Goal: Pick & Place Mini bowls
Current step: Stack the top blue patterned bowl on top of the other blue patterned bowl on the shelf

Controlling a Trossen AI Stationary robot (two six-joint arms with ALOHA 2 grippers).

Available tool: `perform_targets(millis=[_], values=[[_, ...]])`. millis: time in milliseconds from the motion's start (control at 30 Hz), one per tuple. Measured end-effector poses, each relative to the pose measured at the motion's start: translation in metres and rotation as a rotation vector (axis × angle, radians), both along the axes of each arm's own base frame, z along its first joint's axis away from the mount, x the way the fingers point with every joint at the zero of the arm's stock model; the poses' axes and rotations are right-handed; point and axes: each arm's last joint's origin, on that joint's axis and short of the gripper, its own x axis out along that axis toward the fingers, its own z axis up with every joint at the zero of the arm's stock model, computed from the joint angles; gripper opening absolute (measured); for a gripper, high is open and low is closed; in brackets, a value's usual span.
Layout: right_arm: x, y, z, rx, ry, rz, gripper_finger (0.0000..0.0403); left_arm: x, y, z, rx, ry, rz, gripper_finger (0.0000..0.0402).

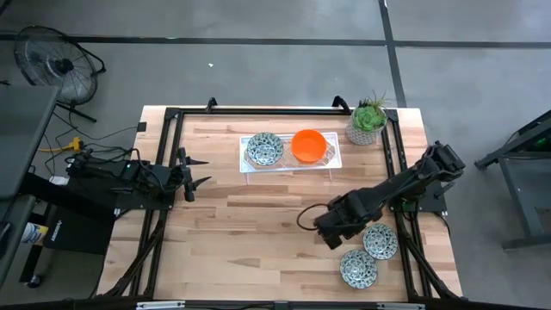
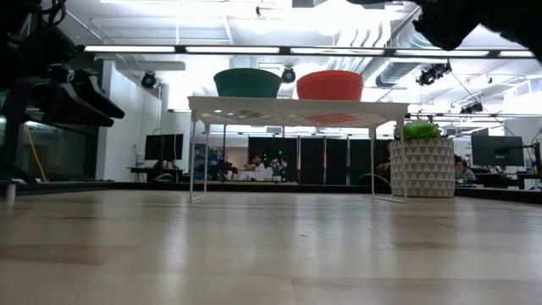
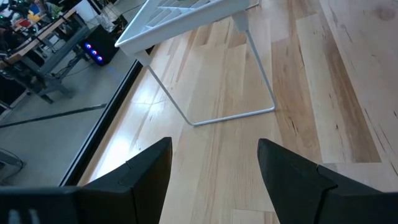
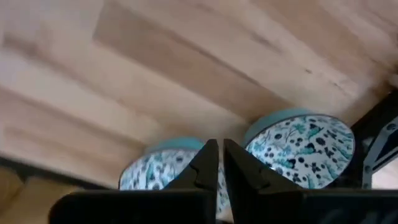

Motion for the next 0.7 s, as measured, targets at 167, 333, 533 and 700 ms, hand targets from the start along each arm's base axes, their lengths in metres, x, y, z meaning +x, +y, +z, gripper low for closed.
perform_targets(millis=[167, 333, 533, 700], values=[[-0.011, -0.003, -0.002, -0.083, -0.035, -0.148, 0.006, 0.0, 0.0, 0.0, 0.0, 0.0, 0.0, 0.0232], [-0.028, 0.0, -0.012, -0.13, -0.007, -0.301, 0.0138, 0.0, 0.0, 0.0, 0.0, 0.0, 0.0, 0.0232], [-0.05, 0.007, -0.023, -0.141, 0.083, -0.407, 0.0207, 0.0, 0.0, 0.0, 0.0, 0.001, 0.0, 0.0232], [-0.057, 0.013, -0.034, -0.109, 0.079, -0.447, 0.0219, 0.0, 0.0, 0.0, 0.0, 0.0, -0.001, 0.0232]])
